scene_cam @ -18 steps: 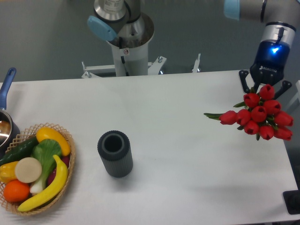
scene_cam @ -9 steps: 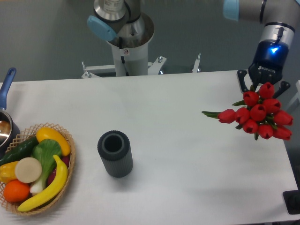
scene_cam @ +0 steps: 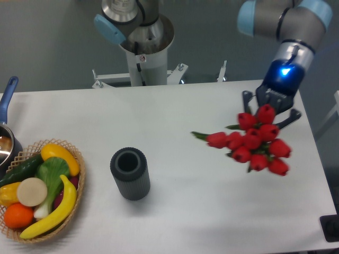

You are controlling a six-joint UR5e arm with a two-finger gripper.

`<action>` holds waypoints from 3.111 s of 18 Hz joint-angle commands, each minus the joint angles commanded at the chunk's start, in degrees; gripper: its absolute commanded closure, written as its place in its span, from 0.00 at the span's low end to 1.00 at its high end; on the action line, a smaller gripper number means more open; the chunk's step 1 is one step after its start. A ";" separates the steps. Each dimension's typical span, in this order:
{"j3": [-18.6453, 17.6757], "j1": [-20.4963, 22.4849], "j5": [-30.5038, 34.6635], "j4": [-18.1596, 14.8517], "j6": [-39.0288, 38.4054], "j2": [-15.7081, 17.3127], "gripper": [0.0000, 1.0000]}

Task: Insert the flowers into the vase
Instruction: 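Carry the tulips over the grey vase, stems pointing down, then lower the tulip stems into the grey vase opening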

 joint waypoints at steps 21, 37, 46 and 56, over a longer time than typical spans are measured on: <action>-8.97 -10.99 -21.82 0.00 2.91 5.27 0.73; -11.96 -13.19 -21.47 0.00 4.83 2.38 0.73; -13.19 -13.63 -20.07 0.09 6.60 -0.44 0.73; -14.86 -13.72 -18.48 0.09 10.19 -3.43 0.73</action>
